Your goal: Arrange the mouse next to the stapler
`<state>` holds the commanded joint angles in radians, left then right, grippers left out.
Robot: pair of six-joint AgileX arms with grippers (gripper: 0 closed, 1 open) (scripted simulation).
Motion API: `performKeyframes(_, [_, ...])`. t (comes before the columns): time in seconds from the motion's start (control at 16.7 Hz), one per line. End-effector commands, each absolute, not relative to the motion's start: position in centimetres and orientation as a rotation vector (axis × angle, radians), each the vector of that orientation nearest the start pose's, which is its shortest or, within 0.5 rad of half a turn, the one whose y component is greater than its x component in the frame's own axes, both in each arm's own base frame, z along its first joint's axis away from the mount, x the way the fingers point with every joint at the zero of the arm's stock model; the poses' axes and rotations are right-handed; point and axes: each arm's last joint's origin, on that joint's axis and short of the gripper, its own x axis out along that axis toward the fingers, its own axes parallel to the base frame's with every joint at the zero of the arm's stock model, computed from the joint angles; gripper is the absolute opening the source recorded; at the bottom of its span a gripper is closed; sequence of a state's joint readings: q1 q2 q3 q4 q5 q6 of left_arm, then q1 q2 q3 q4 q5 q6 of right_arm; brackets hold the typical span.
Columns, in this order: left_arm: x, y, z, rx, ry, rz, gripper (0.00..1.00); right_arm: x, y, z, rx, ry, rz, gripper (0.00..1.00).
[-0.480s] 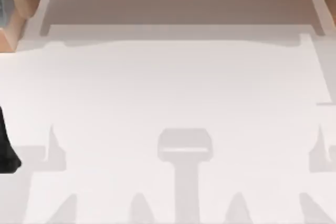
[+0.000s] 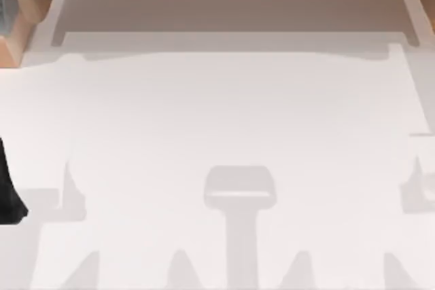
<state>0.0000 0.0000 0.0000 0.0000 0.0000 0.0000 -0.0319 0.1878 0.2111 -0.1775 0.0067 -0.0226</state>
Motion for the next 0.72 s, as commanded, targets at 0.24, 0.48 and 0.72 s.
performKeyframes(0.24, [10.6,-0.1,16.0,0.0,0.0,0.0,1.0,12.1,-1.0,26.9,-0.051,0.327,-0.081,1.0])
performKeyframes(0.48, [10.6,-0.1,16.0,0.0,0.0,0.0,1.0,16.7,-2.2,35.7,-0.085,0.502,-0.122,1.0])
performKeyframes(0.72, [10.6,-0.1,16.0,0.0,0.0,0.0,1.0,25.8,-5.2,40.4,-0.107,0.726,-0.147,1.0])
